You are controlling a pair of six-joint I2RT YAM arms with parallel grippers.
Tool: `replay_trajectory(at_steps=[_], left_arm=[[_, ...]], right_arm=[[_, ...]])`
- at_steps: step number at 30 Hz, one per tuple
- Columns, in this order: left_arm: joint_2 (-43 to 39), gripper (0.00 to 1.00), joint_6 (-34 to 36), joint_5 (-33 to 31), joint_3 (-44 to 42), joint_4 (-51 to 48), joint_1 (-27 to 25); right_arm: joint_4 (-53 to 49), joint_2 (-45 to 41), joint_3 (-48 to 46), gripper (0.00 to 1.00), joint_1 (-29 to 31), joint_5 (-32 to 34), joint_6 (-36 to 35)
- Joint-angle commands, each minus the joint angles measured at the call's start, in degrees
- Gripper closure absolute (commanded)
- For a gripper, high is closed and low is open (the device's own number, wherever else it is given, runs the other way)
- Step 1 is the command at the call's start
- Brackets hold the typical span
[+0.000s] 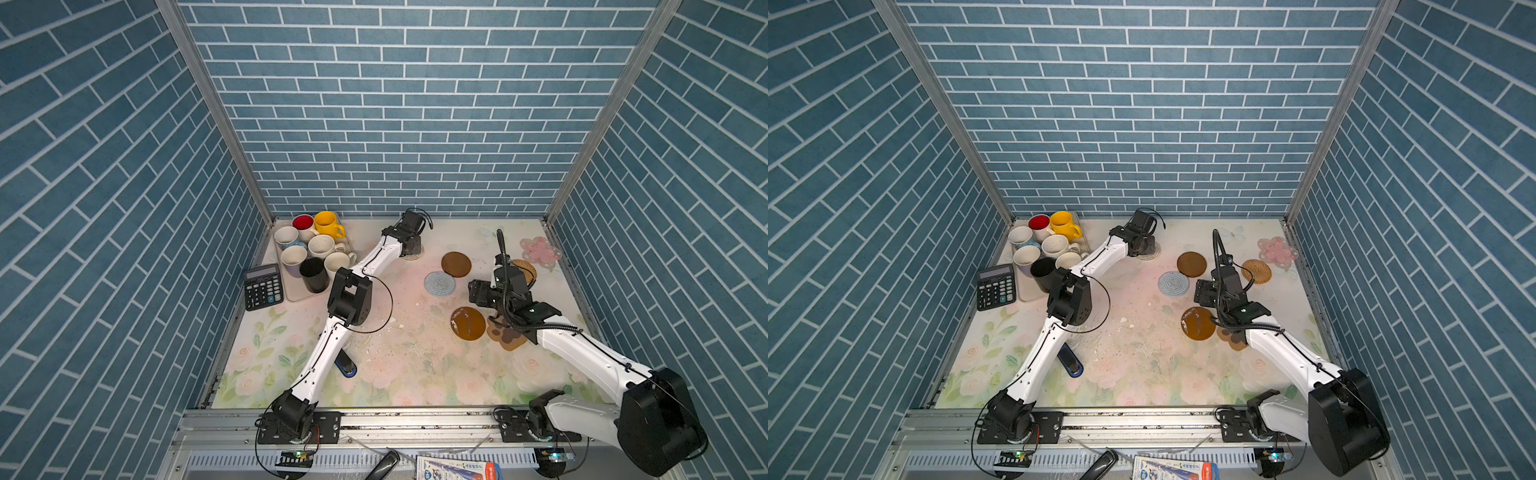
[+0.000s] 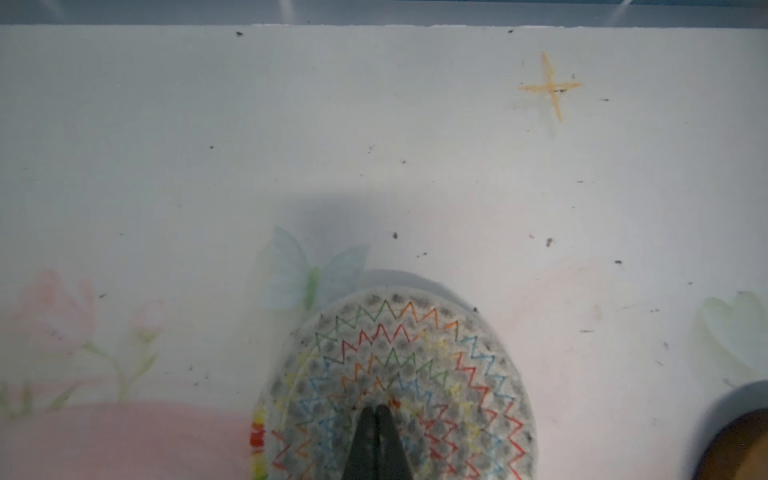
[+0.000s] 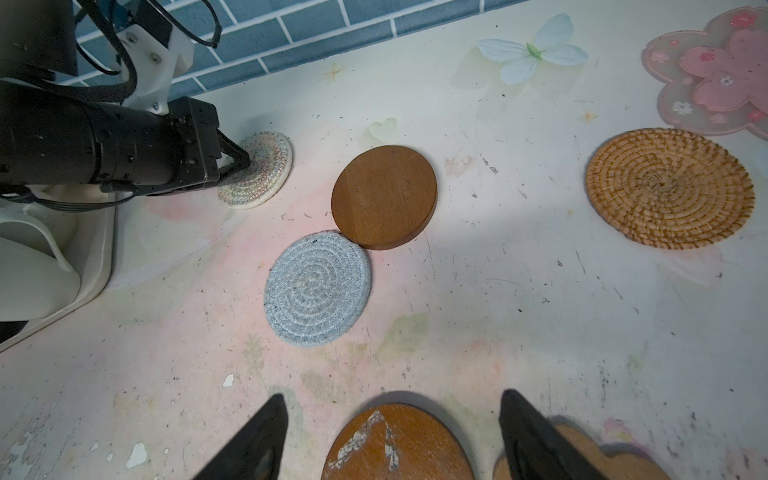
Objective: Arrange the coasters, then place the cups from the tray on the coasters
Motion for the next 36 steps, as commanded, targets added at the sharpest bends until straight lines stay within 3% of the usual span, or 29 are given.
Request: replay_trajectory(at_steps=[1, 7, 10, 12, 16, 20, 22, 25, 27, 31, 36], left_arm=[[-1.6, 1.0, 0.6, -2.8, -4.0, -3.2, 1.7], [-3.0, 1.0, 0.7, -1.9, -5.5, -1.5, 2.1], [-4.0, 1.0, 1.0, 2.2, -5.4, 0.1, 2.4], [-5.8, 0.78, 1.5, 3.3, -5.3, 1.4, 2.5], [-11.6, 0.48, 2.8, 5.9, -8.5, 3.8, 2.5], [-22.3, 0.26, 3.4, 7.3, -20.2, 9.5, 2.0], [-28.3, 0.16, 3.4, 6.8, -27.3, 13.0, 1.4], [-36.6, 0.08, 3.4, 4.7, -36.5, 16.1, 0.7], [-41.9, 0.08, 2.9, 3.7, -42.8, 18.6, 0.5], [-51.1, 0.11, 1.1, 3.1, -54.8, 23.3, 0.3], [-59.0, 0.01, -1.0, 2.0, -66.6, 27.9, 0.0]], right_arm=[[-1.3, 0.9, 3.0, 0.2, 0.7, 1.7, 1.8], [-3.8, 3.5, 5.6, 0.2, 1.5, 2.0, 1.4], [-7.4, 5.4, 8.8, 0.24, 1.6, 1.4, -0.7], [-11.6, 6.8, 12.3, 0.25, 1.6, 1.5, -2.8], [-18.8, 9.2, 18.6, 0.25, 1.5, 0.3, -6.5], [-22.7, 11.3, 23.2, 0.28, 1.3, -3.0, -7.5], [-23.5, 12.6, 24.8, 0.36, 1.1, -5.2, -7.4], [-25.2, 15.3, 27.3, 0.59, 1.0, -7.8, -8.2], [-26.1, 17.1, 28.5, 0.76, 1.0, -7.7, -8.8], [-26.1, 20.5, 30.3, 1.0, 0.8, -9.2, -9.2], [-25.8, 25.9, 33.6, 1.0, 0.7, -11.3, -9.0]])
